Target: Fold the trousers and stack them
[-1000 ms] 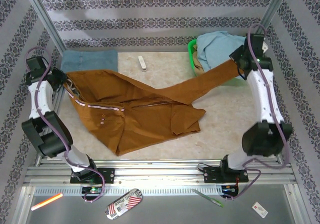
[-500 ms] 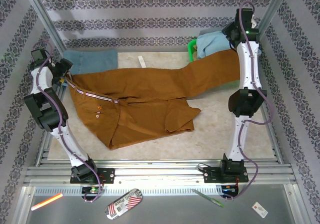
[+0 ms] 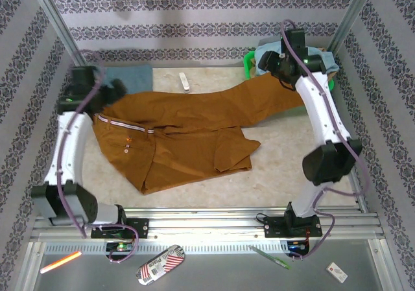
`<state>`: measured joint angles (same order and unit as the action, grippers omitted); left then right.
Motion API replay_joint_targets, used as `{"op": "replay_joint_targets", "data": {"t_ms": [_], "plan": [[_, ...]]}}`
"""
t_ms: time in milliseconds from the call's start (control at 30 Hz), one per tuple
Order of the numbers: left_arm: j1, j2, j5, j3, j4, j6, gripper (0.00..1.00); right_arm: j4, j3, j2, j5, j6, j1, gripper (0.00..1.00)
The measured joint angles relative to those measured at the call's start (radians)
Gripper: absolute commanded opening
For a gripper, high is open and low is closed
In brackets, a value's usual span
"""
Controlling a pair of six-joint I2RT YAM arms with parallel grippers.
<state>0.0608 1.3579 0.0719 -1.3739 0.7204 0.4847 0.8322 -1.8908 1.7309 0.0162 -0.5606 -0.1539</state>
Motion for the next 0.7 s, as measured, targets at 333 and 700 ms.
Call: {"op": "replay_joint_targets", "data": {"t_ms": [333, 700], "plan": [[-0.431, 0.276, -0.307, 0.106, 0.098, 0.010, 0.86, -0.168, 0.584, -0.280, -0.124, -0.027, -0.078, 0.73], [-0.432, 0.299, -0.500, 0.172, 0.129, 0.070, 0.00, -0.242, 0.772, -0.412, -0.215, -0.038, -0.038, 0.72]]}}
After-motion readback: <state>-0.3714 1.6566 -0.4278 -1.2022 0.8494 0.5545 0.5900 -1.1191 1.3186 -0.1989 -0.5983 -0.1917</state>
